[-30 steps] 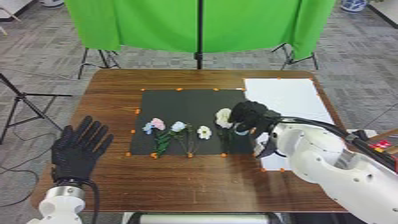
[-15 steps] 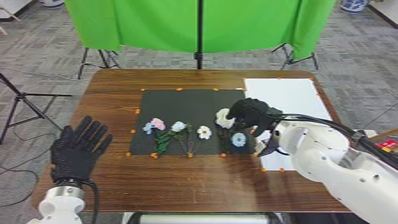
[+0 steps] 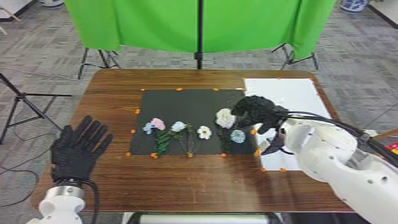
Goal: Arrange flowers
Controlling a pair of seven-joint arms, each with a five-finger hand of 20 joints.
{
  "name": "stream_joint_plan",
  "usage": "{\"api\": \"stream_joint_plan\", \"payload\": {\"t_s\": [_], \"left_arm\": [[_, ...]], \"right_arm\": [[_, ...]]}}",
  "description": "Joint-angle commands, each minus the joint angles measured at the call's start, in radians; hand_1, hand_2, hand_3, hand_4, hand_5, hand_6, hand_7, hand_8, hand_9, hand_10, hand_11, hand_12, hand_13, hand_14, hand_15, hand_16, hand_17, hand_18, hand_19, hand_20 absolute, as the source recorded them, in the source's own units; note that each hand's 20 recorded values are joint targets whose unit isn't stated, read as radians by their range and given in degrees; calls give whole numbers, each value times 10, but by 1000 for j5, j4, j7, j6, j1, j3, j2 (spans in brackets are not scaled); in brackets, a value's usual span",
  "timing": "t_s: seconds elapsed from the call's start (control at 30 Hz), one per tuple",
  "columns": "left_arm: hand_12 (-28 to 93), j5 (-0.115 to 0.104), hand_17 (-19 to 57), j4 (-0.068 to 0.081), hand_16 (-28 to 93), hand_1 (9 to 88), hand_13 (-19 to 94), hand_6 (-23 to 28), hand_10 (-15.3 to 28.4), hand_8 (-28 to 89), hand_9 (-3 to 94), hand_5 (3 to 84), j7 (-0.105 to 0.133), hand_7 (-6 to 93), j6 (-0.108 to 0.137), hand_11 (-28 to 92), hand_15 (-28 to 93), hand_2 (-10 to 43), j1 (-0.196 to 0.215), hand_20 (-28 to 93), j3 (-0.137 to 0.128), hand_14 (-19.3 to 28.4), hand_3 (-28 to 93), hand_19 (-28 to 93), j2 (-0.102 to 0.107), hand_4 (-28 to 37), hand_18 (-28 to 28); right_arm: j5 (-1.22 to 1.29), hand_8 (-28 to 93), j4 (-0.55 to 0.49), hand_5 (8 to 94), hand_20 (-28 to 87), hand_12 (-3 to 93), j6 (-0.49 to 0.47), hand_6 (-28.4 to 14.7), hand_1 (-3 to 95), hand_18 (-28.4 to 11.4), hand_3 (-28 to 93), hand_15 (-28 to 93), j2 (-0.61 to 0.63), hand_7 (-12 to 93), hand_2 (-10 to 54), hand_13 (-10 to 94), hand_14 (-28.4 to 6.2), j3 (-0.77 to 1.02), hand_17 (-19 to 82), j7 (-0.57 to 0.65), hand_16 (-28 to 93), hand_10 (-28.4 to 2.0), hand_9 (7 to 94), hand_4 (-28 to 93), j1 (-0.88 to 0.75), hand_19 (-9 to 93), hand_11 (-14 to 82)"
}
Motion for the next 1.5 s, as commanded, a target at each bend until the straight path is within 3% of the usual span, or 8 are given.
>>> {"api": "stream_joint_plan", "payload": {"t_s": [0.03,0.3,0.5,0.57,0.7,1.03,1.17,1.5], "left_arm": [[132,18,-38,12,-54,282,319,64,146,-100,410,458,1,178,-12,266,408,123,-8,136,-2,141,743,334,17,-283,143],[129,26,-39,16,-55,267,316,65,147,-95,406,454,-8,167,-10,253,398,113,4,136,-17,139,747,331,16,-283,144],[129,53,-40,27,-55,267,314,66,148,-93,401,449,1,161,-5,246,388,106,7,137,-29,138,750,329,21,-283,143],[130,30,-40,25,-53,263,314,66,147,-91,401,449,11,159,-6,245,385,103,19,137,-35,137,749,329,10,-283,144],[128,37,-40,23,-55,246,310,65,147,-92,397,445,12,153,-7,237,368,102,28,137,-41,136,749,327,5,-283,145],[78,77,-26,15,-83,239,207,54,121,-89,308,414,65,110,16,149,190,98,18,114,-59,85,755,273,29,-283,121],[72,134,-24,7,-80,238,203,51,119,-88,300,405,62,109,26,151,178,99,23,115,-65,82,753,263,29,-283,119],[68,125,-23,1,-73,234,202,50,118,-87,297,402,63,107,7,151,171,99,28,121,-76,83,753,258,22,-283,118]], "right_arm": [[157,-130,12,527,271,175,201,-11,394,-204,777,489,-27,183,-4,495,-137,151,228,7,214,-139,533,-266,-57,597,138],[552,-125,-27,515,234,174,360,-21,330,-200,775,442,-188,175,61,434,-152,434,188,24,191,-148,504,-254,-239,524,120],[896,-115,5,489,212,173,333,-22,291,-197,778,376,-255,158,70,380,-159,542,159,-155,179,-143,468,-238,-316,461,90],[959,-111,12,475,207,174,291,-21,271,-195,780,352,-281,152,75,370,-160,570,153,-184,182,-143,458,-236,-331,432,80],[1035,-105,4,450,206,178,222,-17,243,-191,774,284,-327,140,81,363,-156,629,150,-220,204,-141,443,-231,-378,376,56],[1066,-87,-62,393,195,140,182,-21,178,-186,750,150,-394,90,88,330,-159,688,141,-212,219,-138,378,-222,-438,284,31],[1071,-85,-77,389,199,135,189,-24,177,-187,747,140,-404,86,90,322,-161,696,137,-197,225,-135,372,-220,-451,285,32],[1081,-84,-96,390,202,133,188,-25,177,-190,745,139,-415,87,91,318,-166,710,132,-197,238,-136,366,-218,-474,293,33]]}}
